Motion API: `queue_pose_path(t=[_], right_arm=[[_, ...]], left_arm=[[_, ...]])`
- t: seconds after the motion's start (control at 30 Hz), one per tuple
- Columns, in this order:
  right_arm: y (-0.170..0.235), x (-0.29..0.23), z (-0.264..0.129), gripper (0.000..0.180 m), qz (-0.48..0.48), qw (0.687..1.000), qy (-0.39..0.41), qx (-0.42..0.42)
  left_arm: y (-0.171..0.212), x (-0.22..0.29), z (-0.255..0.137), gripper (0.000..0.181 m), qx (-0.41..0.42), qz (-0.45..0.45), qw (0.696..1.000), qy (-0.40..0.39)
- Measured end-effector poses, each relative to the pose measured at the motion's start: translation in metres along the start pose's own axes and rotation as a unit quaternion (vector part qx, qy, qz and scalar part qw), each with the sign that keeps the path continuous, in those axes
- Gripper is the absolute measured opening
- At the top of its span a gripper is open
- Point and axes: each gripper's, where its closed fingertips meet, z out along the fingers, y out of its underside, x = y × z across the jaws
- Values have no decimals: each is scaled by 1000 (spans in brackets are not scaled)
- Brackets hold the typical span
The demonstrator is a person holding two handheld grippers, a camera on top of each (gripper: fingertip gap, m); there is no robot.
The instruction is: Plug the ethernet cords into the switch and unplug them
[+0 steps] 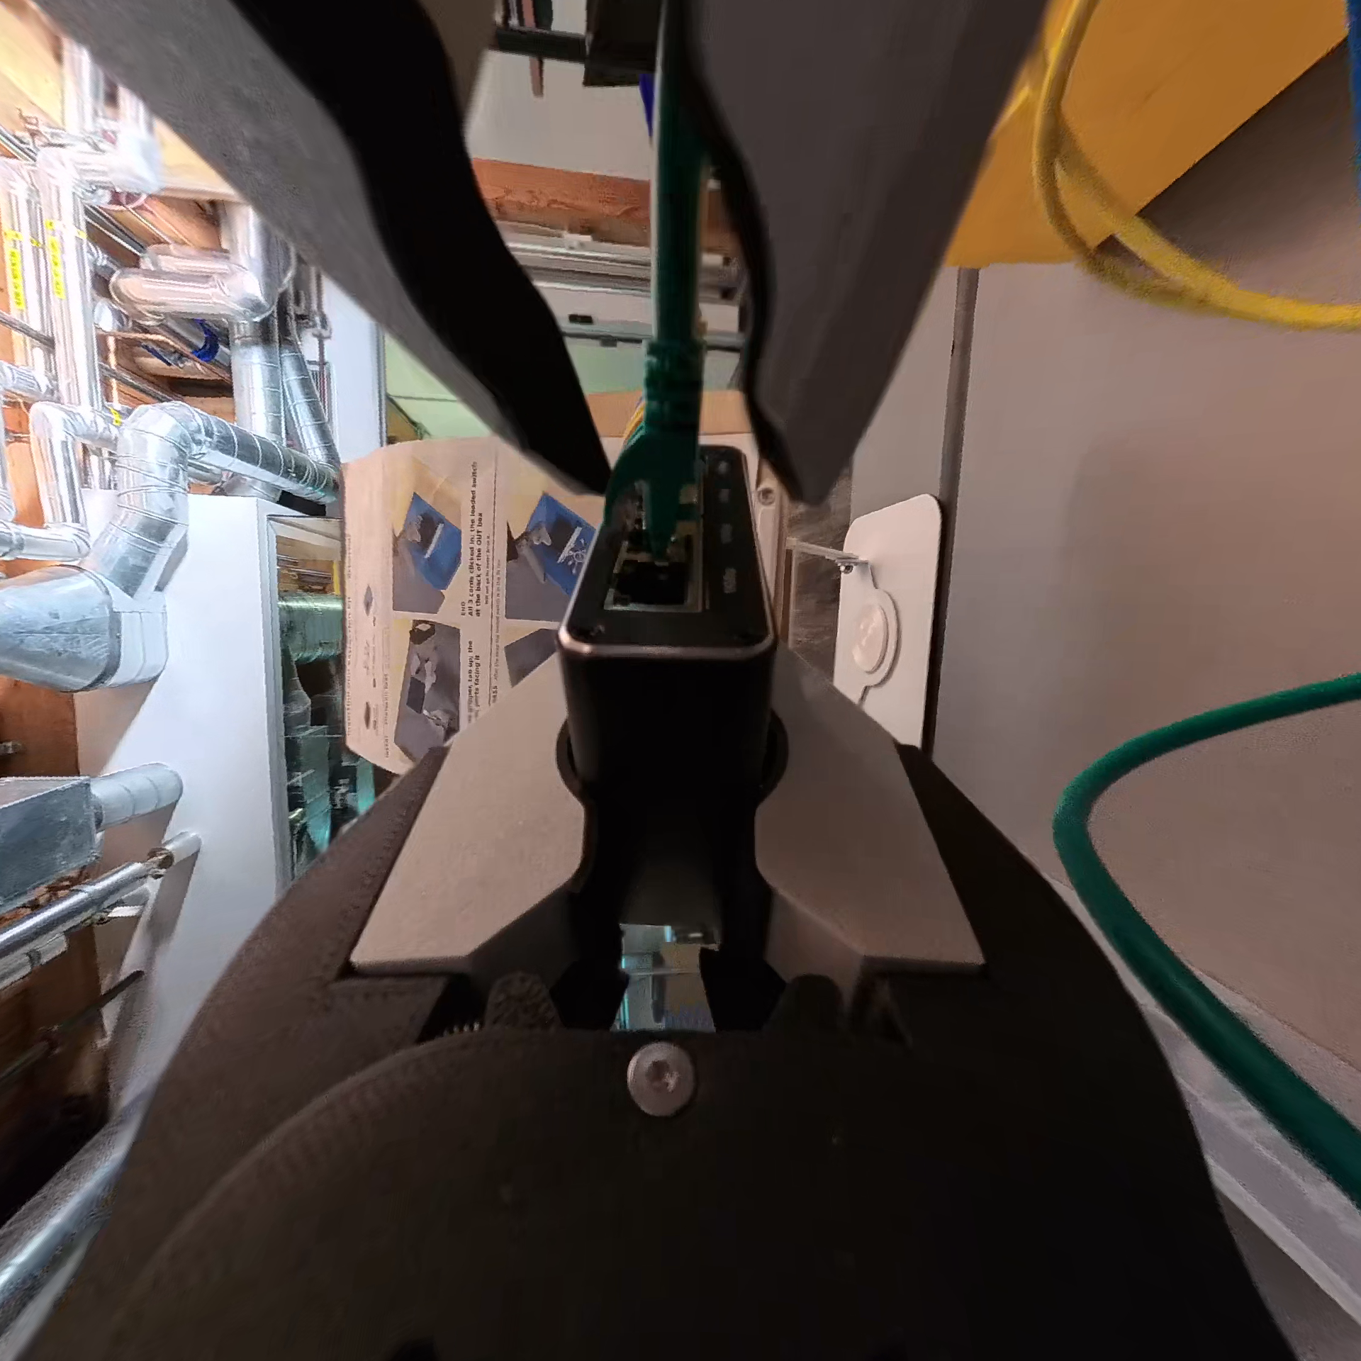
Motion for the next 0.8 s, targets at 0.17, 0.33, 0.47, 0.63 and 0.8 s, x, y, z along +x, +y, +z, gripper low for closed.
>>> queue_pose_path(t=[0.17, 0.33, 0.47, 0.63, 0.8], right_arm=[[1, 11, 5, 16, -63, 996, 57, -11], [-7, 14, 2, 15, -88, 993, 75, 22], [-13, 16, 2, 14, -111, 988, 95, 49], [-16, 10, -2, 13, -130, 985, 89, 68], [-11, 7, 6, 13, -106, 990, 75, 61]], left_arm=[[-3, -3, -4, 33, 12, -17, 1000, 6], [-3, -7, -8, 33, 19, -25, 1000, 5], [-1, -9, -11, 33, 25, -29, 999, 6], [-4, -9, -13, 34, 38, -16, 999, 6], [2, -8, -6, 34, 27, -1, 1000, -4]])
